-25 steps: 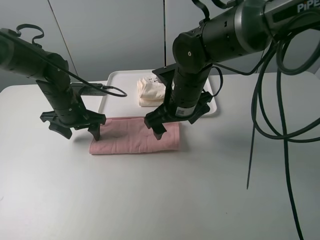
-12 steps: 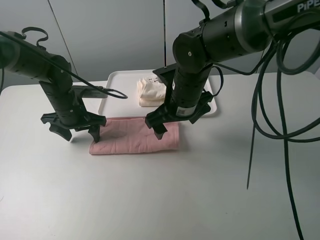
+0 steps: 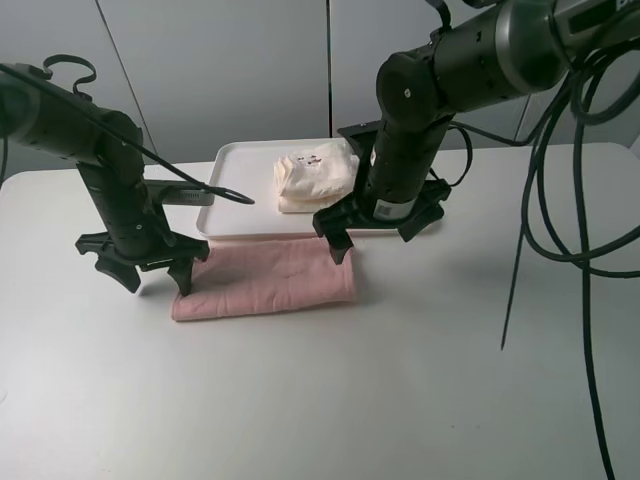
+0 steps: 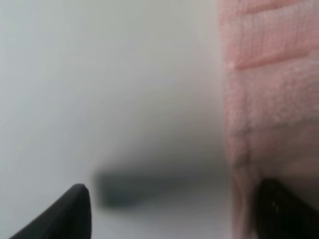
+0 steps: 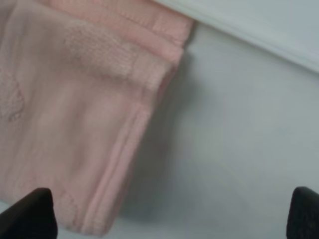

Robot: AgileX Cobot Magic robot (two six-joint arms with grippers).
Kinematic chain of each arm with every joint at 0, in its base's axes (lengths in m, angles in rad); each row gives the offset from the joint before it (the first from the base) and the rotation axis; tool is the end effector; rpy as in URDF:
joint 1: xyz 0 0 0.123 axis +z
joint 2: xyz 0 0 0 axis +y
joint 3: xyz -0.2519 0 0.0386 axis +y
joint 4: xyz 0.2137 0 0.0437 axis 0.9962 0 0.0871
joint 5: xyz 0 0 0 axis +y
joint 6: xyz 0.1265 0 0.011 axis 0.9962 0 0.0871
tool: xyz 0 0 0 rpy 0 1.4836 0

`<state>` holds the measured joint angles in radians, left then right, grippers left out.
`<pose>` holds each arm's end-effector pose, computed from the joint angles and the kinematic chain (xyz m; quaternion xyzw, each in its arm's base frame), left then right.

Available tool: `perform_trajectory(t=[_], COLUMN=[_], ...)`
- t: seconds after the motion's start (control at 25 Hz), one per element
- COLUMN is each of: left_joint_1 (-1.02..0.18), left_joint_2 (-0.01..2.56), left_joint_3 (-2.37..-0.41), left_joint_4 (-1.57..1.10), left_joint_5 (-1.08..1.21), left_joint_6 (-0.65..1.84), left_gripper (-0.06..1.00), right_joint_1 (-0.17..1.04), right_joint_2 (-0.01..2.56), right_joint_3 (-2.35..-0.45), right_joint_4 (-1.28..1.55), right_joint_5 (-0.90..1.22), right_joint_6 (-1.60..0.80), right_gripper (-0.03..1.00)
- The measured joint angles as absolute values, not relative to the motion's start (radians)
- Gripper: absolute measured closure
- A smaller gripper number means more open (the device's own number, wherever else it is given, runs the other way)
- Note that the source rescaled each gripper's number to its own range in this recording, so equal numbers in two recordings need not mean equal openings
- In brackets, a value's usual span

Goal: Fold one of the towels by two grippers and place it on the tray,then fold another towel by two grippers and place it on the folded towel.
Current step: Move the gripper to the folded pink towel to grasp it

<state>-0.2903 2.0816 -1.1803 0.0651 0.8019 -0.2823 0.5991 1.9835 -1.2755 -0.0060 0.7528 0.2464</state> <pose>0.3064 -0.0853 0.0567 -0.0271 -0.9991 -0.0283 0.0152 0.2910 0.1980 0.1080 -0.1765 0.9794 0.0383 0.0907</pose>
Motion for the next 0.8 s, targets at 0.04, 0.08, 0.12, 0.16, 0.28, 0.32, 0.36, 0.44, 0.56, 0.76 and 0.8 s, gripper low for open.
perform_trajectory(t=[0.04,0.08,0.12,0.16,0.28,0.32,0.36,0.44,0.56,0.76,0.8], left_joint_1=[-0.290,-0.290,-0.290,-0.290,-0.290,-0.290,-0.290,-0.290,-0.290,-0.290,-0.290], left_joint_2=[2.076,2.068,2.063,2.058,2.048,2.048,2.047,2.047,2.047,2.047,2.047], left_joint_3=[-1.168,-1.153,-1.142,-1.129,-1.110,-1.110,-1.108,-1.107,-1.106,-1.106,-1.106], left_joint_4=[0.063,0.063,0.063,0.063,0.069,0.073,0.075,0.078,0.080,0.082,0.082], left_joint_5=[0.795,0.788,0.782,0.770,0.754,0.752,0.752,0.752,0.752,0.752,0.752], left_joint_6=[-0.282,-0.282,-0.282,-0.282,-0.284,-0.284,-0.284,-0.286,-0.286,-0.286,-0.286], left_gripper=[0.12,0.15,0.16,0.16,0.13,0.11,0.08,0.06,0.05,0.05,0.05], right_joint_1=[0.593,0.589,0.588,0.588,0.588,0.588,0.588,0.588,0.588,0.588,0.588], right_joint_2=[1.983,1.983,1.983,1.983,1.983,1.983,1.983,1.986,2.008,2.082,2.089], right_joint_3=[-1.276,-1.276,-1.276,-1.276,-1.276,-1.276,-1.276,-1.276,-1.283,-1.329,-1.341], right_joint_4=[0.007,0.018,0.021,0.030,0.040,0.042,0.044,0.062,0.112,0.161,0.168], right_joint_5=[0.753,0.753,0.753,0.753,0.751,0.751,0.751,0.751,0.751,0.758,0.760], right_joint_6=[0.236,0.224,0.217,0.210,0.201,0.199,0.193,0.175,0.146,0.134,0.134], right_gripper=[-0.03,-0.03,-0.03,-0.03,-0.03,-0.03,-0.03,-0.03,-0.03,-0.03,-0.03])
